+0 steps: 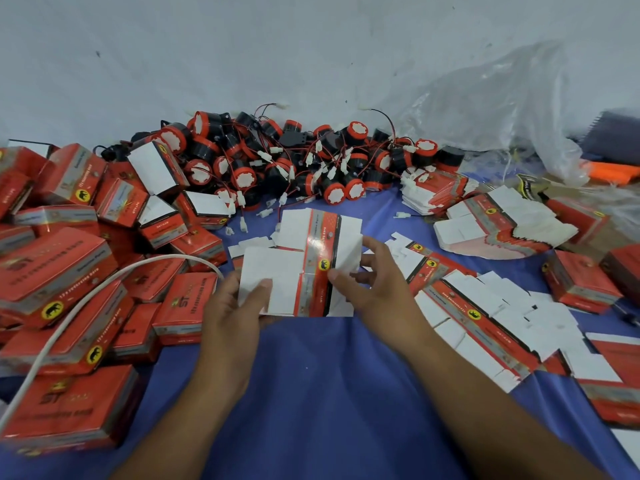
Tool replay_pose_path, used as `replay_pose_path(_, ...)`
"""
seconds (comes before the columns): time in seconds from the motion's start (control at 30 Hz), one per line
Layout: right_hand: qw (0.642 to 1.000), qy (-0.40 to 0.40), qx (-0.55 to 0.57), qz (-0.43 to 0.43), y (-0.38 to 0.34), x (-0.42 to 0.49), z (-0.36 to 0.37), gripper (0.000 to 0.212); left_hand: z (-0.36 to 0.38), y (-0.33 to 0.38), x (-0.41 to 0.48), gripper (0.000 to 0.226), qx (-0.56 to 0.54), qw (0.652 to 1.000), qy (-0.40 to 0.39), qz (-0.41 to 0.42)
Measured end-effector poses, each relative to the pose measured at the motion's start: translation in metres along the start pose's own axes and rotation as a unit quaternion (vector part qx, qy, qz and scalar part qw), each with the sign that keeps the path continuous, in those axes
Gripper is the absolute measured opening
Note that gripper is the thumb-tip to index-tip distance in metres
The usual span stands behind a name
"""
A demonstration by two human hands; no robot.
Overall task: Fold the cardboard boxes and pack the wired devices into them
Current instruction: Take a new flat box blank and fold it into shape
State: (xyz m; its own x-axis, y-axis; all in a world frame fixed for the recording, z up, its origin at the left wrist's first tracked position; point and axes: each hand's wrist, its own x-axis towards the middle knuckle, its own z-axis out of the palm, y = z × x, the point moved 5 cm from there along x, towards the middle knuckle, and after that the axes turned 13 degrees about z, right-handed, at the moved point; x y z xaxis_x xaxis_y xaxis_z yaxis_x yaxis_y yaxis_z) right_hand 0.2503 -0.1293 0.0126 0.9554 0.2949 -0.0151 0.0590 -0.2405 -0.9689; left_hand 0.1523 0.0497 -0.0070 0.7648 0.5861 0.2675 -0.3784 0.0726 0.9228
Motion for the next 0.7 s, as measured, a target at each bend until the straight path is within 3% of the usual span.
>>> replay_pose_path(0.13, 0.993, 0.056, -0.102, -0.037, -0.004, 0.001, -0.002, 0.029, 0.01, -0.001, -0.005, 0.024, -0.074, 0.994, -0.03, -0.071)
replay_pose_path(0.2, 0.993, 0.033, -0.11, -0.021, -0.003, 0.0, 0.001, 0.022, 0.015, 0.0, -0.008, 0.028, -0.07, 0.992, -0.07, -0.073)
replay_pose_path(0.33, 0.995, -0.083, -0.056, -0.017, -0.006, -0.005, 0.013, 0.077, 0.021, 0.009, -0.015, 0.015, 0.019, 0.988, -0.152, -0.017)
replay_pose_path(0.4, 0.984, -0.112, -0.136, -0.008, -0.004, -0.01, 0.021, 0.117, 0.02, 0.009, -0.018, 0.02, 0.094, 0.982, -0.163, 0.027)
replay_pose_path(0.43, 0.98, -0.11, -0.166, -0.006, -0.003, -0.012, 0.024, 0.128, 0.02, 0.008, -0.018, 0.029, 0.124, 0.978, -0.159, 0.051)
replay_pose_path(0.53, 0.986, -0.104, -0.126, 0.016, -0.004, -0.012, 0.024, 0.134, 0.022, 0.01, -0.02, 0.047, 0.168, 0.969, -0.145, 0.104)
replay_pose_path(0.7, 0.995, -0.077, -0.055, 0.014, -0.01, -0.015, 0.026, 0.11, 0.029, 0.018, -0.023, 0.039, 0.246, 0.929, -0.18, 0.209)
